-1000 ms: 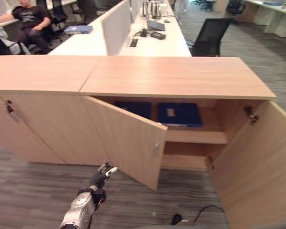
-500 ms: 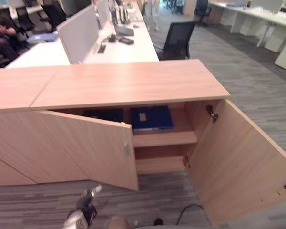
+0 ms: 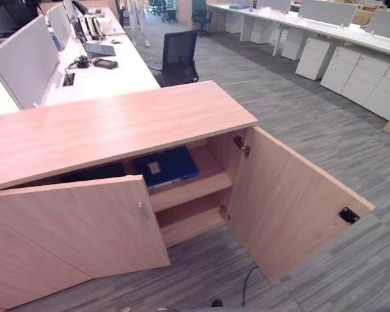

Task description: Put the empty folder in the office cabinet

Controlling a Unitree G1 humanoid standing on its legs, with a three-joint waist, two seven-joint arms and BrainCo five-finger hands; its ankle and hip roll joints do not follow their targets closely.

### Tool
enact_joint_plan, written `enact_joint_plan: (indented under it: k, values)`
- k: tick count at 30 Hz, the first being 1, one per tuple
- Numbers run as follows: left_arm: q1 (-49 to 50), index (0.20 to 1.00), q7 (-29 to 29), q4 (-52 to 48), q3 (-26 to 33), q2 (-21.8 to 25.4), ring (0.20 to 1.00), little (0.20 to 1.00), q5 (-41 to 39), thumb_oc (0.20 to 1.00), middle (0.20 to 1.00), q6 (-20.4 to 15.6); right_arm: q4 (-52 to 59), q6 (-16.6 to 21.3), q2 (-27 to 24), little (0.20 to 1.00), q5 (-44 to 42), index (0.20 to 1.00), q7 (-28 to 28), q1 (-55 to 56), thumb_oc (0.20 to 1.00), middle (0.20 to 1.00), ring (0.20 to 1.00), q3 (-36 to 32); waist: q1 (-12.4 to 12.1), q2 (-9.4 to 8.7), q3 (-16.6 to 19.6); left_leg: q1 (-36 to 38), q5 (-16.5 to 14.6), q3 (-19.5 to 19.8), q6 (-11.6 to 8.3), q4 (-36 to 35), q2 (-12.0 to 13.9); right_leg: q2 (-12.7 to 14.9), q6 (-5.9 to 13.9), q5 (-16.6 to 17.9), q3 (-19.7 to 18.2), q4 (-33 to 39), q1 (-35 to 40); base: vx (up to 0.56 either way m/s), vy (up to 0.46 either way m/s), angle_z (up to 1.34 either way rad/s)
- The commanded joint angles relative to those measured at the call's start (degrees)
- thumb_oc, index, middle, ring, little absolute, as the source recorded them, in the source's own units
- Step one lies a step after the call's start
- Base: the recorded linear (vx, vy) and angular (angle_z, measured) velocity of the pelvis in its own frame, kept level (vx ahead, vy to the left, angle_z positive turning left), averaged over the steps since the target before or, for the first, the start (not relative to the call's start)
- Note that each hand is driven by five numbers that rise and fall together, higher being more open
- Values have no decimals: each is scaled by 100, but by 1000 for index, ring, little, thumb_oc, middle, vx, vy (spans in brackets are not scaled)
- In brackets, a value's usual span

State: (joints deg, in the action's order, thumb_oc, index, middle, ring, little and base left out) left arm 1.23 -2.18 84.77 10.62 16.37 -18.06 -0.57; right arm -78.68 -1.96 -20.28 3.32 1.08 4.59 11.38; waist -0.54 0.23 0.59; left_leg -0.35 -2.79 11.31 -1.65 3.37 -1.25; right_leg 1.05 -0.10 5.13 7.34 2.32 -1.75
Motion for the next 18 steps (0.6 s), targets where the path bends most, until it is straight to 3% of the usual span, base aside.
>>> enact_joint_plan:
  k: [1, 6, 13, 18]
  values:
    - [469, 1000, 52, -160, 59, 491, 1000, 1000, 239, 1000, 1000, -53, 94, 4, 59, 1000, -200, 1000, -30, -364, 1000, 1000, 1000, -55, -274, -285, 78, -5, 82, 87, 157, -441, -143, 939, 993, -182, -829, -59, 59, -22, 137, -14]
    - [544, 1000, 72, -156, 112, 457, 1000, 1000, 237, 1000, 1000, -63, 248, 28, 198, 1000, -469, 1000, -17, -313, 1000, 1000, 1000, -235, -256, -320, 113, 96, -44, -82, 338, -391, -362, 1180, 1162, 9, -932, -32, -5, -35, 184, -10]
    - [674, 1000, -33, -111, 127, 123, 1000, 1000, 84, 1000, 1000, -68, 432, 254, 629, 1000, -1793, 1000, -94, -103, 1000, 1000, 1000, -830, -154, -241, 112, 263, -105, -473, 558, -538, -560, 1418, 1346, 370, -1007, 120, -244, -44, 162, -33]
    - [712, 1000, -29, -53, 185, 178, 1000, 1000, 140, 1000, 1000, -75, 565, 312, 567, 1000, -1987, 1000, -27, -202, 1000, 1000, 1000, -959, -167, -228, -69, 497, -161, -869, 578, -649, -538, 1551, 1377, 564, -233, 78, -379, -42, 68, -65]
